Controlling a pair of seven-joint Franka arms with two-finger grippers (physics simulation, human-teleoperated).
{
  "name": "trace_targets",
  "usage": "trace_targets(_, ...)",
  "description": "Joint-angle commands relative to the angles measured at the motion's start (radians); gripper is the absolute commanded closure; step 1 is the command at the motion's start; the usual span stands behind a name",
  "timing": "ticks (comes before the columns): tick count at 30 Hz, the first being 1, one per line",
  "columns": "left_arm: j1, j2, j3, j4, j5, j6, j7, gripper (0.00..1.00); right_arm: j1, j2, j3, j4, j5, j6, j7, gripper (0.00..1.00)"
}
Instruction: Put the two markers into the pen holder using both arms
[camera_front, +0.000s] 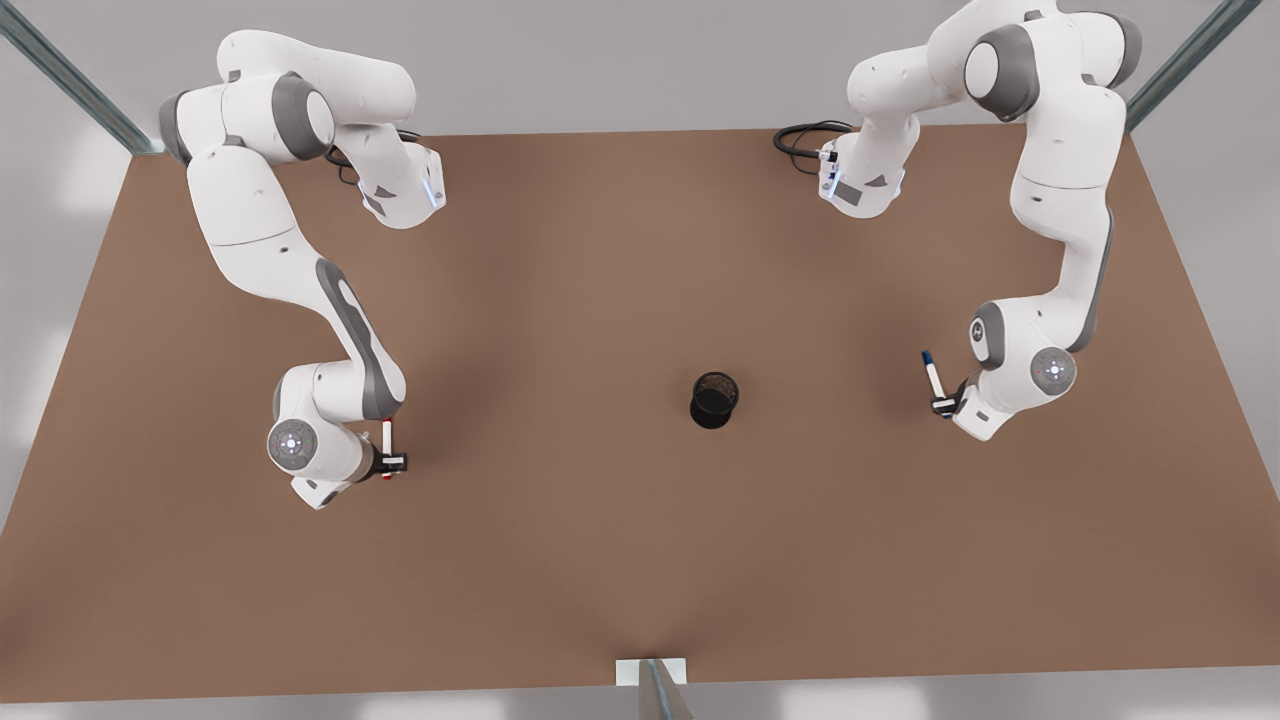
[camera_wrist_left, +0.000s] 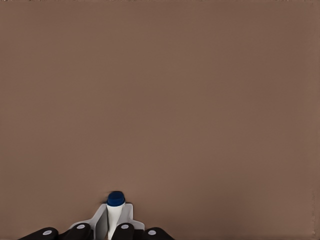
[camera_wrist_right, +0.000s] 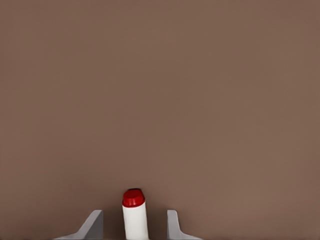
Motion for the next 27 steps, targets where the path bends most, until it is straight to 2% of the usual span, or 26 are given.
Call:
trace_targets(1,0.0,-0.006,-0.01,0.004,-0.026,-0.008,0.013,0.79,0.0,-0.001,0.0,0.0,0.001,0.003,-0.02,0.45)
trace_targets(5,0.008,-0.035,-0.045,0.025,-0.027,-0.066,0.018,0.79,-0.002,-0.001,0.0,0.0,0.001,0.003,-0.02,0.58)
trace_targets(8,0.01,-0.055,-0.12,0.091,-0.088,-0.129,0.026,0.79,-0.002,0.002,0.0,0.0,0.001,0.004,-0.02,0.61)
trace_targets(10,0.011,-0.084,-0.142,0.128,-0.283,-0.138,0.286,0.79,-0.002,0.004,0.0,0.001,0.001,0.004,-0.02,0.61)
trace_targets(11,0.002,-0.097,-0.143,0.194,-0.364,-0.229,0.366,0.79,-0.002,0.004,0.0,0.0,0.001,0.003,-0.02,0.6)
trace_targets(13,-0.01,-0.09,-0.2,0.36,-0.371,-0.431,0.368,0.79,-0.002,0.004,0.0,0.0,0.001,0.003,-0.02,0.63)
trace_targets(15,-0.012,-0.086,-0.255,0.372,-0.551,-0.432,0.492,0.79,-0.002,0.004,0.0,0.001,0.001,0.003,-0.02,0.69)
trace_targets(21,-0.073,-0.066,-0.289,0.369,-0.852,-0.416,0.992,0.79,0.0,-0.011,0.0,0.003,0.001,-0.005,-0.032,0.72)
trace_targets(27,-0.179,-0.061,-0.3,0.351,-1.153,-0.191,1.601,0.79,0.011,-0.11,0.025,0.009,0.003,-0.016,-0.041,0.72)
